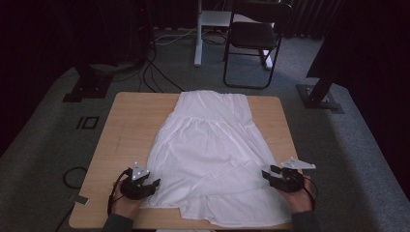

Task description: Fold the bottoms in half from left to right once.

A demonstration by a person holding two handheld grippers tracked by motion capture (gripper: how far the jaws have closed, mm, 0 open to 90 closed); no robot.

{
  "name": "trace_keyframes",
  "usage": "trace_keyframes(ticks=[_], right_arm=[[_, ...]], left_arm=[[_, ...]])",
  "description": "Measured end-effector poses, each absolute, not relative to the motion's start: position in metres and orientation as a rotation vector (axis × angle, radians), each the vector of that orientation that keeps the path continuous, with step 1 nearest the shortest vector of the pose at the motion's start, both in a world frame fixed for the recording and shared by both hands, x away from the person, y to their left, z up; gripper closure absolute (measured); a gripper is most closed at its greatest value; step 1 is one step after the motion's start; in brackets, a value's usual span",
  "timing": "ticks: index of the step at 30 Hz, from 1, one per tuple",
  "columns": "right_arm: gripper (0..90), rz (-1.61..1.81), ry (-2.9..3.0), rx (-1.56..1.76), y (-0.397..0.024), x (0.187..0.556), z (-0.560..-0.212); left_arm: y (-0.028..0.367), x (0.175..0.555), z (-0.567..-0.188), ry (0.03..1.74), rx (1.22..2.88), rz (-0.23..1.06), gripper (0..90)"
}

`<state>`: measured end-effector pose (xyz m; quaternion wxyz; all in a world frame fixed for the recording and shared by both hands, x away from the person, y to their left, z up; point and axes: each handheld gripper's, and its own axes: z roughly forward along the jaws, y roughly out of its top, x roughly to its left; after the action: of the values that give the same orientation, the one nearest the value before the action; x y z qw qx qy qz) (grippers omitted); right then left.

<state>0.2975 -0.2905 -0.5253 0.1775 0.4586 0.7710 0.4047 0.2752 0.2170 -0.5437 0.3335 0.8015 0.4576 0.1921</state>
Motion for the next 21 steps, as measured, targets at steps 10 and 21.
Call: trace_keyframes(ticks=[10,21], right_arm=[[72.1,1.104,2.362,1.340,-0.250,0.350,-0.552],[87.2,1.357,2.138,1.191,-0.322,0.254,-0.494]], left_arm=[[0.218,0.266,-0.552,1.185,2.112,0.470,46.4],[0.217,0.244,-0.526,1.029,2.051,0.420,89.5]])
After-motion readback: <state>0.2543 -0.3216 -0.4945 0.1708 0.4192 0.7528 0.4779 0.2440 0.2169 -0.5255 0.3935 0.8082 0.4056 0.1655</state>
